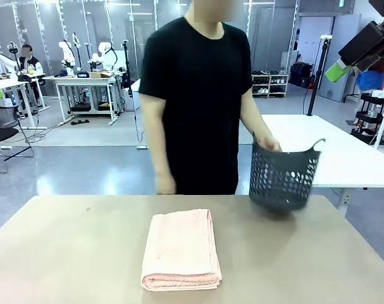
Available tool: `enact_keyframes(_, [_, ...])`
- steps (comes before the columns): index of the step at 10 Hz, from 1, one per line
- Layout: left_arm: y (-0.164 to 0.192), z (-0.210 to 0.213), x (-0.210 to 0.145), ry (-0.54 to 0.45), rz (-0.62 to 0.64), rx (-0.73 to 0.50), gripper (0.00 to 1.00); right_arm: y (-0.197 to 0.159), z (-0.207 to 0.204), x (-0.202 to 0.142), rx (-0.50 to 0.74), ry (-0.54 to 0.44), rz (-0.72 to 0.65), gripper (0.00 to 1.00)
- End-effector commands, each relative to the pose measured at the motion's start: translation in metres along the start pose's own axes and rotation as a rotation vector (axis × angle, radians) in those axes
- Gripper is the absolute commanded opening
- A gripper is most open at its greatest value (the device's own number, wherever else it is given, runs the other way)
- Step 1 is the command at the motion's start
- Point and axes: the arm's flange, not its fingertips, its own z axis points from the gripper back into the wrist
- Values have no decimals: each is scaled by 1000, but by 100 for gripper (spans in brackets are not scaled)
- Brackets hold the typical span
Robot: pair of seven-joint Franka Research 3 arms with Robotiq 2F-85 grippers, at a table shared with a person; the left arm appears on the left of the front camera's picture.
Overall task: Fold the towel.
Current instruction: Pick up the 100 cm Hotel Towel and place it on the left side of the table.
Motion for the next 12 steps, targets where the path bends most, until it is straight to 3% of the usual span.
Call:
enact_keyframes(1, [1, 3, 2, 3, 8, -1, 100, -2, 0, 1, 0, 0, -7, 100])
enact_keyframes(6, [5, -8, 1, 12, 18, -41, 100, -2, 0, 1, 0, 0, -7, 100])
enact_keyframes(8, [41, -20, -8, 38, 65, -144, 100, -2, 0, 1, 0, 0, -7, 100])
enact_keyframes(12, [41, -117, -30, 111, 165, -312, 100, -2, 0, 1, 0, 0, -7, 100])
